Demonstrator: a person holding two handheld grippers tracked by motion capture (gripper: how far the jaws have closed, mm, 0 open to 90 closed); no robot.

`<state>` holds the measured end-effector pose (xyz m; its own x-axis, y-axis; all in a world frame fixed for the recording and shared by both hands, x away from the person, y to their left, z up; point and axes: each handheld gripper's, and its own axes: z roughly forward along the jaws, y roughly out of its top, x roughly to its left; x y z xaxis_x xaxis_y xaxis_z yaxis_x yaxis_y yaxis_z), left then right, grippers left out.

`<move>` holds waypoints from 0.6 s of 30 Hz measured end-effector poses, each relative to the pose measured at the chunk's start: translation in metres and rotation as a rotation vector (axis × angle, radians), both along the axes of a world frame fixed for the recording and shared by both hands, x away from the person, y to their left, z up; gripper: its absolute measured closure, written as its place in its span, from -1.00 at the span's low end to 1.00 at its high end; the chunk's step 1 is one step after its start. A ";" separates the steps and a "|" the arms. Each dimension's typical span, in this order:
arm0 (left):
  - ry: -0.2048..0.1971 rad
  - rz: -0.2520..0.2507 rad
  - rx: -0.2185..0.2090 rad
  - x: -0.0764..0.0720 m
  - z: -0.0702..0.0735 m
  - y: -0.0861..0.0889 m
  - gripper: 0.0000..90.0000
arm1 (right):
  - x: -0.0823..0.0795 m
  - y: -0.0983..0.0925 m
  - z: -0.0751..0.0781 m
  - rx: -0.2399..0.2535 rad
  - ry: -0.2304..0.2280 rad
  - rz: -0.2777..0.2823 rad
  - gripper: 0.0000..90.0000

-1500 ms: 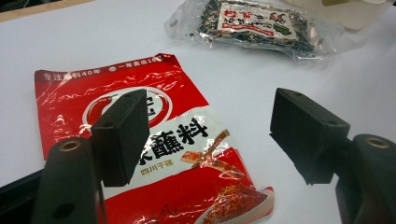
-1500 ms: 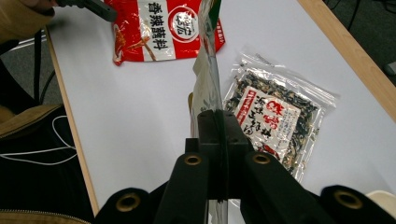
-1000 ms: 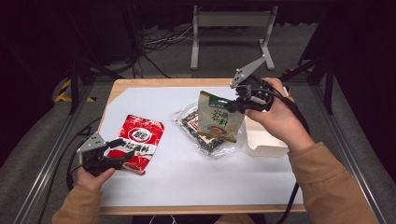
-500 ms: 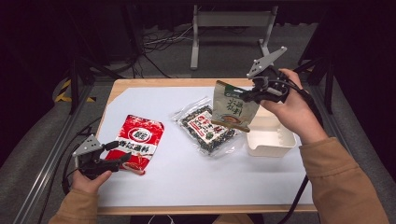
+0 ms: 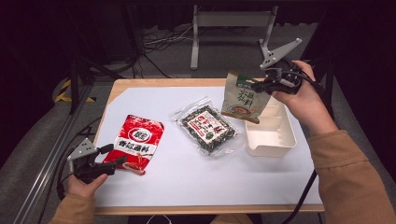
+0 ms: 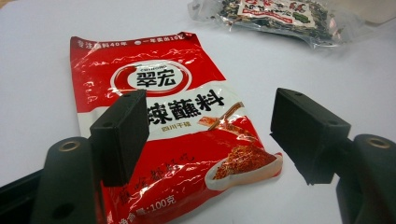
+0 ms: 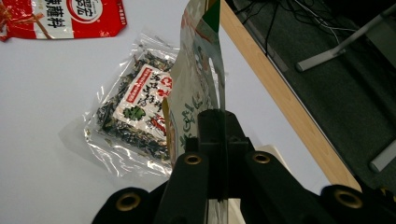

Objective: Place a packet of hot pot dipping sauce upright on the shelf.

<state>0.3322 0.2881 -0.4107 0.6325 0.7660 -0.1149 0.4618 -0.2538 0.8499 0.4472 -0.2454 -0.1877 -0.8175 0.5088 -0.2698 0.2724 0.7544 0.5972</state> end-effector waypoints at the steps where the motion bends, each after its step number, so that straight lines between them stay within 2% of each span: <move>1: 0.003 0.003 -0.006 0.000 0.000 0.000 -0.37 | 0.001 -0.001 0.000 0.001 -0.003 0.000 1.00; 16: 0.002 -0.010 -0.009 0.005 -0.001 -0.003 -0.37 | 0.020 -0.024 -0.002 0.018 -0.012 -0.032 1.00; 18: 0.002 -0.018 0.000 0.006 -0.001 -0.004 -0.37 | 0.024 -0.028 -0.003 0.017 -0.015 -0.039 1.00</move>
